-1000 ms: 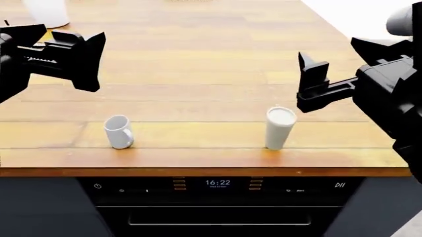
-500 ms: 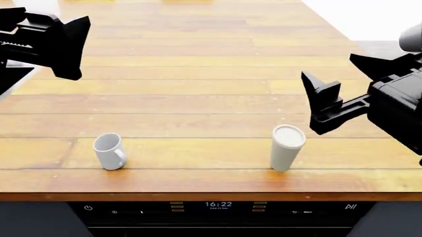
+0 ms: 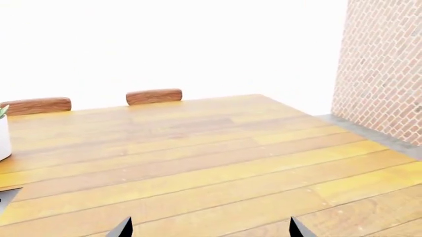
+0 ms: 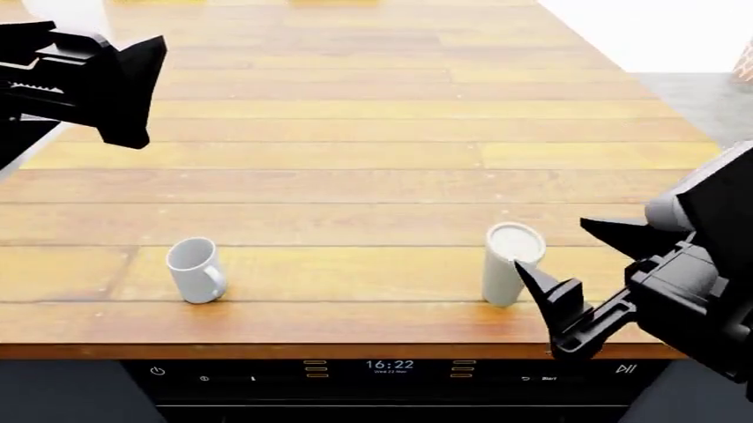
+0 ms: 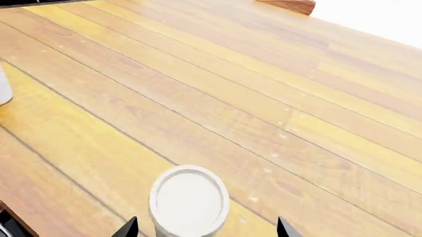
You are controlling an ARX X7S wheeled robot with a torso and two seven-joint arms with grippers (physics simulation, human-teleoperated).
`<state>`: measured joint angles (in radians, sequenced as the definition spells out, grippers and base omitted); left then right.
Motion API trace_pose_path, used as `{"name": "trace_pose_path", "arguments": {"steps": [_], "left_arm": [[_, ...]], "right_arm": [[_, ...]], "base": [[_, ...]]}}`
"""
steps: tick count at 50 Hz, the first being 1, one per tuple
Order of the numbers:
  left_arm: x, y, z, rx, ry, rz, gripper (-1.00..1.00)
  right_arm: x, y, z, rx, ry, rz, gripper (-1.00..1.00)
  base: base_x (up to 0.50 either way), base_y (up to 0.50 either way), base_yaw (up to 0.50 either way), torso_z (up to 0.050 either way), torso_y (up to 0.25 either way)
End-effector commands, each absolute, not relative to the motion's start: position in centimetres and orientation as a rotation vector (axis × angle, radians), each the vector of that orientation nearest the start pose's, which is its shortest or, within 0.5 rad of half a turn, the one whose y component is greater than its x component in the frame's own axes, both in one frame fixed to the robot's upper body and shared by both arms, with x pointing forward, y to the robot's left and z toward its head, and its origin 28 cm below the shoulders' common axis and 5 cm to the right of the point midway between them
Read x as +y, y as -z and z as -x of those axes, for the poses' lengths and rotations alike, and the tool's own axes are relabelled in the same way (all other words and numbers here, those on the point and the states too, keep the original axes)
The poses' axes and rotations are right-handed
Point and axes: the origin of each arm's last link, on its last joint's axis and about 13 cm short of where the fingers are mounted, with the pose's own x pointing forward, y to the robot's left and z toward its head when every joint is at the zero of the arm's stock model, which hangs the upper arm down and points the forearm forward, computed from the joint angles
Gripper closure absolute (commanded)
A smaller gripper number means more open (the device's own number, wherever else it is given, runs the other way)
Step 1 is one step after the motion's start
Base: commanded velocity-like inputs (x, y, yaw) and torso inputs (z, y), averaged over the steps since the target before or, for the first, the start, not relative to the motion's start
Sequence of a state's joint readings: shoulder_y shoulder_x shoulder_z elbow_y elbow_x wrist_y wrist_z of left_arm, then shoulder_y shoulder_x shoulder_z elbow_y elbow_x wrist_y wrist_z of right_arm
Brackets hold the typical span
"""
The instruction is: Pick the mug and cup and place them in the sink. Then turn on the water.
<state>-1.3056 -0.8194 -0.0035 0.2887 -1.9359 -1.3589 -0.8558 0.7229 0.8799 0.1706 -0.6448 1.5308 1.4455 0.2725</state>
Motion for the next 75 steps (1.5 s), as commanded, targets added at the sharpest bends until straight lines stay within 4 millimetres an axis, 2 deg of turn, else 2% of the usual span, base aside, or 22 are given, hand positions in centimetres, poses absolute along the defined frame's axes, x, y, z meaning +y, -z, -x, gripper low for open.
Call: {"name": "trace_pose_path", "arguments": {"steps": [1,12,21,43,52,53,60,63,75], "left_arm": [[29.3,-35.7,-20.3,-0.016,0.301,-0.012,-1.0],[29.4,-35.3,-20.2,-0.012,0.301,-0.001,-1.0],[29.6,-34.7,-20.3,-0.008,0.301,0.01,-1.0],[29.8,-34.2,-20.4,0.002,0.305,0.011,-1.0],[29.6,-34.1,-20.7,0.005,0.304,0.016,-1.0],[29.6,-34.1,-20.7,0.005,0.304,0.017,-1.0],[29.8,-34.1,-20.6,0.001,0.308,0.019,-1.0],[30.5,-34.3,-20.0,-0.004,0.364,0.051,-1.0],[34.7,-32.2,-17.8,0.017,0.451,0.023,-1.0]], "right_arm": [[-19.2,-23.6,-18.3,0.329,-0.527,0.27,-1.0],[-19.7,-22.9,-18.3,0.357,-0.52,0.292,-1.0],[-18.9,-22.0,-20.1,0.366,-0.516,0.288,-1.0],[-17.4,-20.5,-22.6,0.347,-0.534,0.24,-1.0],[-17.4,-20.5,-23.7,0.33,-0.505,0.212,-1.0],[-17.5,-20.5,-23.8,0.327,-0.5,0.209,1.0],[-17.4,-21.1,-24.2,0.299,-0.489,0.202,1.0],[-17.4,-21.6,-24.2,0.279,-0.495,0.202,1.0],[-17.2,-23.4,-24.0,0.216,-0.506,0.21,1.0]], "base": [[0.0,0.0,0.0,0.0,0.0],[0.0,0.0,0.0,0.0,0.0],[0.0,0.0,0.0,0.0,0.0],[0.0,0.0,0.0,0.0,0.0],[0.0,0.0,0.0,0.0,0.0],[0.0,0.0,0.0,0.0,0.0],[0.0,0.0,0.0,0.0,0.0],[0.0,0.0,0.0,0.0,0.0],[0.0,0.0,0.0,0.0,0.0]]}}
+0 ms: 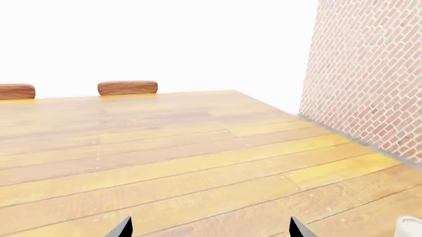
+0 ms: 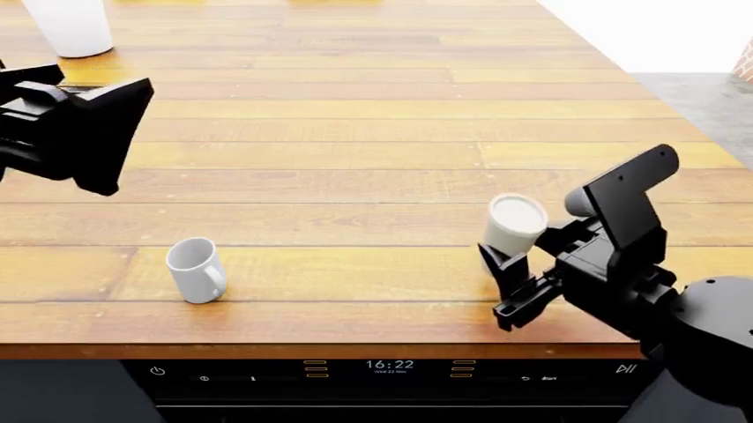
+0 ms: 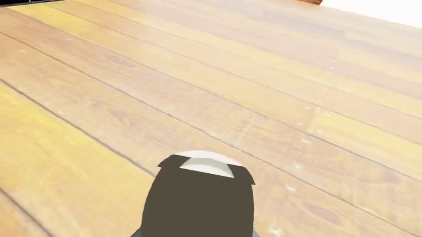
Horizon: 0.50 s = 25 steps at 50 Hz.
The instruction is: Pick the mug and cup and place them in the sink. Then turn on the water.
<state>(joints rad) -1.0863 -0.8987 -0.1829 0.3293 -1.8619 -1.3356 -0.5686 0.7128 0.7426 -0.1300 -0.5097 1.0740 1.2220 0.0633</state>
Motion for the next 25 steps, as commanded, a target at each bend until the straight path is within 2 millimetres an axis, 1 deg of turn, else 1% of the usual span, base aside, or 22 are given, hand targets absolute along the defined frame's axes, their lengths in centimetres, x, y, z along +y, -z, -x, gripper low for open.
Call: {"name": "trace_pose_path", "arguments": {"steps": [1,4,10,16,19,25], "left_arm": [[34.9,-32.0,-17.6,0.026,0.45,0.008,-1.0],[35.1,-31.6,-17.1,0.038,0.463,-0.035,-1.0],[35.1,-30.5,-16.8,0.069,0.528,-0.138,-1.0],[35.7,-29.6,-16.4,0.082,0.585,-0.211,-1.0],[35.8,-29.0,-16.6,0.109,0.592,-0.236,-1.0],[35.8,-28.4,-17.2,0.137,0.589,-0.262,-1.0]], "right_arm": [[-17.1,-23.5,-24.0,0.21,-0.506,0.21,1.0],[-17.0,-23.9,-23.9,0.184,-0.503,0.206,1.0],[-16.9,-24.8,-23.6,0.136,-0.493,0.203,1.0],[-16.7,-25.1,-23.6,0.117,-0.495,0.201,1.0],[-16.7,-25.3,-23.6,0.11,-0.495,0.2,1.0],[-16.8,-25.4,-23.5,0.102,-0.49,0.197,1.0]], "base": [[0.0,0.0,0.0,0.0,0.0],[0.0,0.0,0.0,0.0,0.0],[0.0,0.0,0.0,0.0,0.0],[0.0,0.0,0.0,0.0,0.0],[0.0,0.0,0.0,0.0,0.0],[0.0,0.0,0.0,0.0,0.0]]}}
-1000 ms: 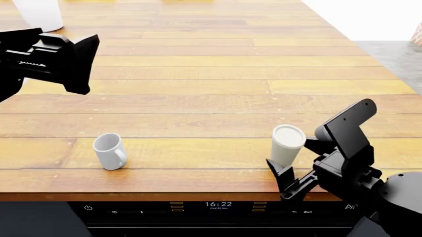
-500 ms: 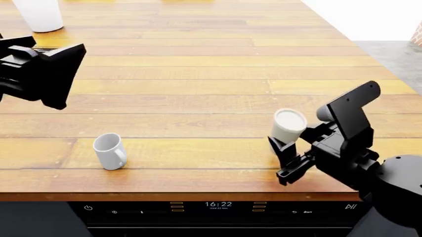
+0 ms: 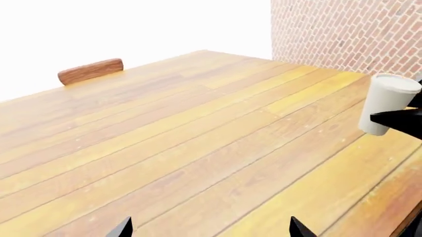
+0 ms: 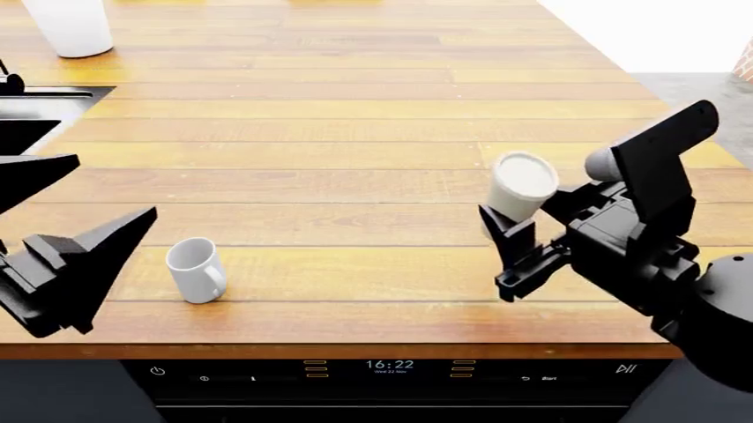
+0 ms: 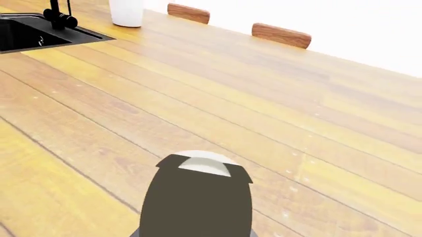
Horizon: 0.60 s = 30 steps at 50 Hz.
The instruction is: Pick the mug and cup and place them in the sink. Then turn on the water.
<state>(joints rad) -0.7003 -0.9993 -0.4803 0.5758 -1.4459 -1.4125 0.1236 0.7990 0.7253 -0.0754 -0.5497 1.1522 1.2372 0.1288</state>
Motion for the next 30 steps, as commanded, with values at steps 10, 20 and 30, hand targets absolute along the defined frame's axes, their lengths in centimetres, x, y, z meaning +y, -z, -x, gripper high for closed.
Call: {"name": "trace_pose_path", "arguments": {"steps": [10,20,30], "left_arm": [[36.0,-27.5,-17.4,0.189,0.548,-0.262,-1.0],[35.5,-24.4,-17.5,0.23,0.548,-0.17,-1.0],[35.5,-22.6,-16.9,0.25,0.539,-0.099,-1.0]], "right_arm": [[-17.0,-25.4,-23.3,0.1,-0.485,0.192,1.0],[-17.0,-25.5,-23.6,0.099,-0.484,0.194,1.0],[-16.8,-25.6,-23.5,0.098,-0.484,0.198,1.0]], "base": [[0.0,0.0,0.0,0.0,0.0],[0.0,0.0,0.0,0.0,0.0],[0.0,0.0,0.0,0.0,0.0]]}}
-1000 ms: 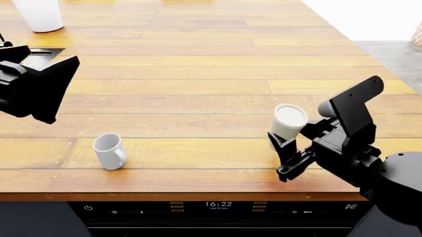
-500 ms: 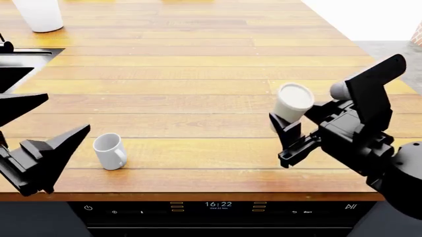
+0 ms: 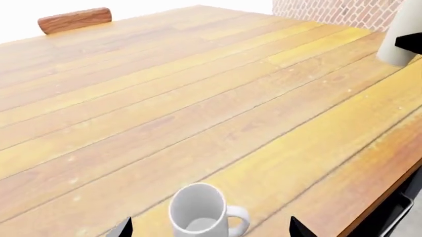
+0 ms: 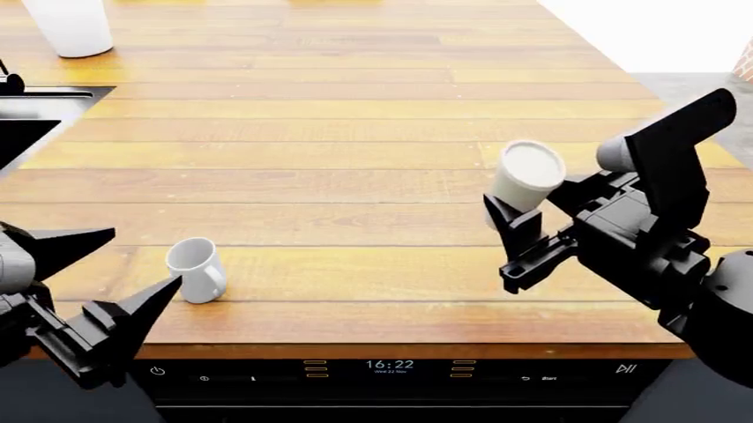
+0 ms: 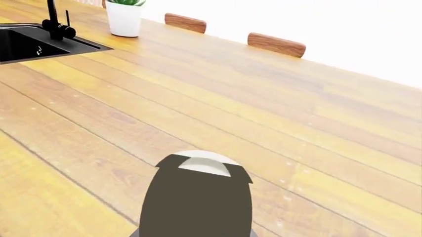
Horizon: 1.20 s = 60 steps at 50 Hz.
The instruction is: Pick the mug and cup and place them in the sink. Then turn on the water.
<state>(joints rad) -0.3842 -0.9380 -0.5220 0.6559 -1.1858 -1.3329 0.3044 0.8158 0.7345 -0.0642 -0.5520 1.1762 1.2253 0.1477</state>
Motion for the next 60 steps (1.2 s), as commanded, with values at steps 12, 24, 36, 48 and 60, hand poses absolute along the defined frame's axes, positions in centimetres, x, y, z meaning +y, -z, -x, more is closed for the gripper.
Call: {"name": "trace_pose_path", "arguments": {"steps": [12,24,36,48,60], "left_arm": [[35.6,-21.9,-17.8,0.27,0.533,-0.106,-1.0],[35.2,-22.1,-20.7,0.265,0.528,-0.156,-1.0],[35.0,-21.4,-21.5,0.277,0.551,-0.153,-1.0],[35.1,-20.3,-20.9,0.302,0.55,-0.136,-1.0],[35.6,-19.5,-20.6,0.311,0.51,-0.135,-1.0]], "right_arm": [[-16.8,-25.5,-23.3,0.096,-0.476,0.194,1.0],[-17.1,-25.3,-23.6,0.099,-0.468,0.186,1.0],[-17.0,-25.4,-23.7,0.095,-0.466,0.188,1.0],[-17.1,-25.5,-23.7,0.095,-0.468,0.192,1.0],[-16.8,-25.6,-23.7,0.097,-0.468,0.198,1.0]], "base": [[0.0,0.0,0.0,0.0,0.0],[0.0,0.0,0.0,0.0,0.001],[0.0,0.0,0.0,0.0,0.0],[0.0,0.0,0.0,0.0,0.0],[0.0,0.0,0.0,0.0,0.0]]}}
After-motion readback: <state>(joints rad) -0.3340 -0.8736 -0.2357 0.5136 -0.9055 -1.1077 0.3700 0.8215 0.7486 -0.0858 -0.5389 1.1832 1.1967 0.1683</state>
